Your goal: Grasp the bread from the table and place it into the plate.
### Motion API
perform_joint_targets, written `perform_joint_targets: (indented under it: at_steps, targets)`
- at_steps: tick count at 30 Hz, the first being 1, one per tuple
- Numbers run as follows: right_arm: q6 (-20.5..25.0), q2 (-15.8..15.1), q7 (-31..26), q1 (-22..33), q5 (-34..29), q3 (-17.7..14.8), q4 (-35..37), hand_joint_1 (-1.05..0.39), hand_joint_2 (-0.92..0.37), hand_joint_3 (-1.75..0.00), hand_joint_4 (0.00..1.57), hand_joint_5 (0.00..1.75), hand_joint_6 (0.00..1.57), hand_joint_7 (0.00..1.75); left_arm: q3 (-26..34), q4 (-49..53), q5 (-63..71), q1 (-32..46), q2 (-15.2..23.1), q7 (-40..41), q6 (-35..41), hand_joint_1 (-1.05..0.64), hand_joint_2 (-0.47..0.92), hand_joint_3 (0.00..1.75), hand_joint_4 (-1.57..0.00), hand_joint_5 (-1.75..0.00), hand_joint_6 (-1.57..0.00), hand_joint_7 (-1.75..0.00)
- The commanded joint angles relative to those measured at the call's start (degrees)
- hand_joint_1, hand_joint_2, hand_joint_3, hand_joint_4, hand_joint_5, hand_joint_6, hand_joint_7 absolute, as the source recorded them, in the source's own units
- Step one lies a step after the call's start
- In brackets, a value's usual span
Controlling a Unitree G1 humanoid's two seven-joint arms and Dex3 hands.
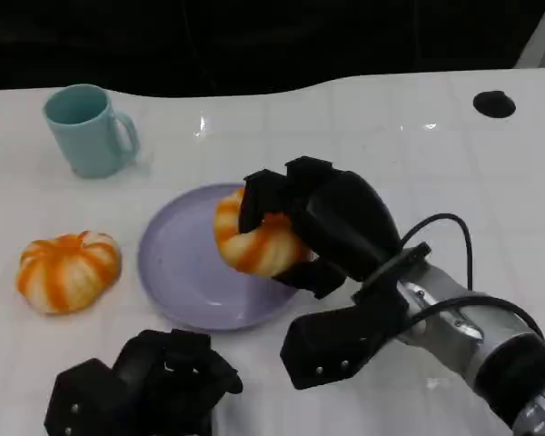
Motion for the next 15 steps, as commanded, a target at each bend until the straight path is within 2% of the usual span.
perform_joint_targets:
  at_steps: [1,5,11,15]
  targets:
    - [-0.1,2.2,-0.9,-3.1,-0.3,1.1,3.7,-0.24,-0.30,-1.35,0.98,1.75,0.76,1.75,0.0,-0.4,0.4,0.7,0.3,0.7,-0.1,-1.05,0.54,0.67,-1.57,-1.19,-1.46,-0.64]
    - [0.4,4.2,-2.3,-4.6,-0.2,1.6,7.3,-0.20,-0.25,-1.36,0.99,1.75,0.77,1.75,-0.3,-0.9,0.7,0.9,0.4,0.8,-0.1,-1.05,0.55,0.66,-1.57,-1.20,-1.46,-0.64]
    - [1.3,6.4,-5.9,-6.9,-0.8,2.9,12.4,-0.21,-0.25,-1.35,1.00,1.75,0.77,1.75,-0.3,-0.9,0.7,1.1,0.3,0.6,-0.2,-1.05,0.55,0.65,-1.57,-1.19,-1.45,-0.63]
    - [0.8,7.5,-7.1,-7.9,-0.1,3.1,15.3,-0.17,-0.27,-1.27,0.94,1.75,0.73,1.72,-0.2,-1.4,0.6,1.2,0.2,0.7,0.4,-1.05,0.55,0.64,-1.57,-1.20,-1.46,-0.63]
